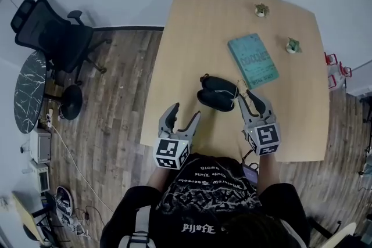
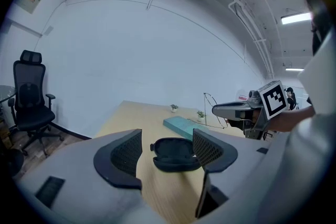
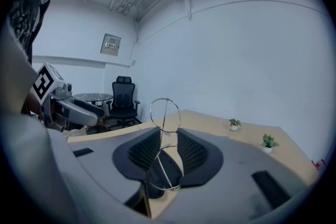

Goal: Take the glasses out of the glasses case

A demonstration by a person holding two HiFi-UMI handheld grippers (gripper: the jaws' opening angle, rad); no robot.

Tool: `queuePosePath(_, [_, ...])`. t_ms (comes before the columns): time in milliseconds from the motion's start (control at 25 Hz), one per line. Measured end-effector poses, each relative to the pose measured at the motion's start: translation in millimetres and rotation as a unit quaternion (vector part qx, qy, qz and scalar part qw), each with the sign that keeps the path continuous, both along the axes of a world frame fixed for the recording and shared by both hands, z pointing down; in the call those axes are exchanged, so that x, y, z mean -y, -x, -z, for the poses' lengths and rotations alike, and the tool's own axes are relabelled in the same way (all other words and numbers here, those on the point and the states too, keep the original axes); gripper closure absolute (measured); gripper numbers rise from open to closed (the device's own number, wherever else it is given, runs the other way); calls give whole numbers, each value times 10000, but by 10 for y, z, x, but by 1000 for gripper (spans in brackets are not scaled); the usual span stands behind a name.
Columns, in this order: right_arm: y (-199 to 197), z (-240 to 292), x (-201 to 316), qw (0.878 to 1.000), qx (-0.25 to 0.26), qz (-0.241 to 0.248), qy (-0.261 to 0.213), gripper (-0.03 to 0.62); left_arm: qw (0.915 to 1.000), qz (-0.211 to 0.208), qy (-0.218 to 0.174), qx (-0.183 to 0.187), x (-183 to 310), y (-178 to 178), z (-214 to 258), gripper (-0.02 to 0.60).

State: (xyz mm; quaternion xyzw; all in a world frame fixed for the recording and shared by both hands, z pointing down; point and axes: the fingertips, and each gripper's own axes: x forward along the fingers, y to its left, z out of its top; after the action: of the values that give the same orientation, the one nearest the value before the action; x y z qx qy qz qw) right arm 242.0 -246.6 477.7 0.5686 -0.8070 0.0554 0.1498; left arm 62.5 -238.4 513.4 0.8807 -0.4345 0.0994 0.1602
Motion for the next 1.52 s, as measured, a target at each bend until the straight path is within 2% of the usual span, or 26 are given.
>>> queuePosePath(200, [-174,165,-188,9970,479,-436,-433,487,9999,-75,-96,-39,3,-55,77,272])
queuePosePath(480, [-347,159,-521,9847,1170,-1091,-684,487,9993,-201,-289,-121,-3,-121,227,272])
queuePosePath(800, [-363,105,-629,9844,1118,-1202,-638,487,9983,-338,-424,-224,-45,-202,304,280])
queuePosePath(840, [-349,101,-624,9845,1121,-1187,-636,487,9982,-332,-453,-220,-45,-204,315,299])
queuePosePath(960, [-289,85,-618,9857,1103,-1118,-608,487,9980,-236,-569,-148,-42,-175,353,408])
queuePosePath(1120, [-222,74,-625,9869,1058,-1065,-587,488,9978,-82,-644,-96,-38,-115,373,482])
queuePosePath(1200, [-202,58,-632,9868,1064,-1074,-587,487,9977,64,-657,-131,-25,-63,377,557])
queuePosePath(1240, [-195,49,-638,9865,1078,-1082,-584,487,9978,91,-642,-164,-24,-48,377,574])
queuePosePath(1520, [-188,38,-655,9854,1115,-1152,-579,488,9982,25,-383,-455,-34,-37,350,578])
